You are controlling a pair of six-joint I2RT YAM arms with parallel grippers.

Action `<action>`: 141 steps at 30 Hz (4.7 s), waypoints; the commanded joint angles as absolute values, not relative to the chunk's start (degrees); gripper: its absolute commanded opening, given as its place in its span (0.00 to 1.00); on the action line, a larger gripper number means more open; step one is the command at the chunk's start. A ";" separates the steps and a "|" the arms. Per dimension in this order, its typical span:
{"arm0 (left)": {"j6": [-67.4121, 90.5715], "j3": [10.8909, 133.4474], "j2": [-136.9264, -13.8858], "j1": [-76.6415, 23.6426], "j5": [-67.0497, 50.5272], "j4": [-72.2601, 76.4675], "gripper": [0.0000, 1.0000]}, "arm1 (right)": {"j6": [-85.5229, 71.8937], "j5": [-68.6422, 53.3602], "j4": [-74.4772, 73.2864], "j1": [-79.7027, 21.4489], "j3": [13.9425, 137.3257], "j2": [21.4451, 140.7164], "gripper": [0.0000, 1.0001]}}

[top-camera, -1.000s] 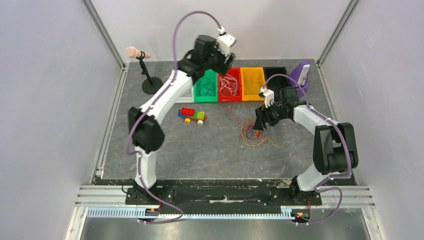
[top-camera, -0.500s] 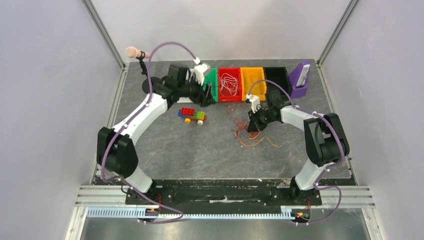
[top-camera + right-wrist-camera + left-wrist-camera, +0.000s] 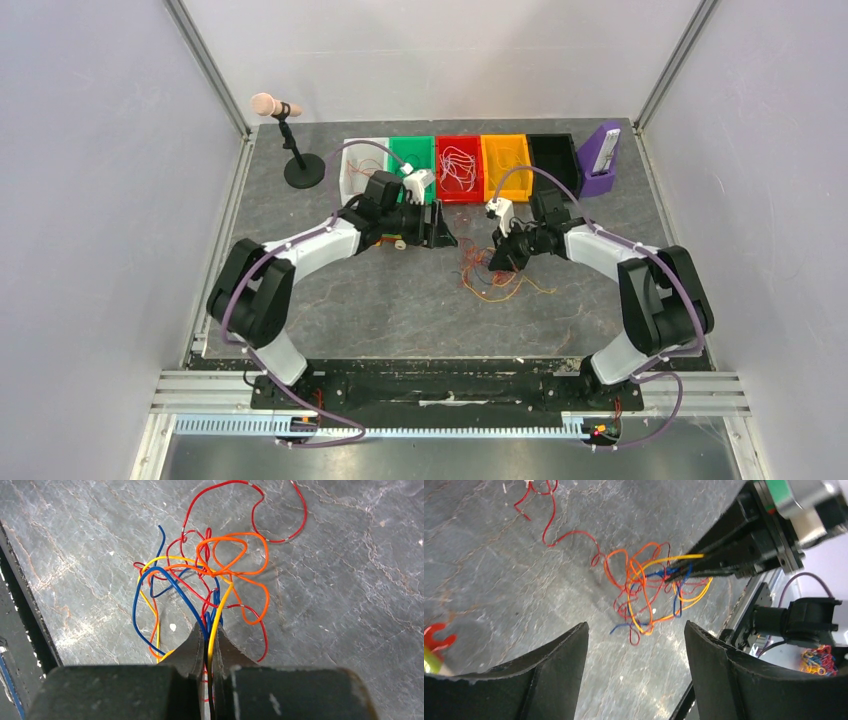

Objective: Untangle the cables

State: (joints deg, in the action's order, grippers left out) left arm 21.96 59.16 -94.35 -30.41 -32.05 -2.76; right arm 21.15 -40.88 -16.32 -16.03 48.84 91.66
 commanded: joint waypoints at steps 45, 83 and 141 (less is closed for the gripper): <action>20.99 74.57 -80.99 -23.73 -41.54 -10.24 0.02 | 23.03 -36.96 -16.06 -14.33 48.17 94.13 0.11; 9.67 123.52 -83.24 -17.67 -32.79 -19.86 0.02 | 26.22 -42.08 -19.74 -11.58 47.28 89.89 0.67; 41.75 91.93 -83.28 -22.98 -51.09 -0.27 0.02 | 8.71 -45.55 13.09 -25.57 61.61 70.20 0.07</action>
State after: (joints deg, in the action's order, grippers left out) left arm 39.05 91.44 -83.20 -22.96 -49.91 -2.81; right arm 8.62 -46.59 11.46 -25.39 58.63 70.37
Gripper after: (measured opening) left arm 0.022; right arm 0.207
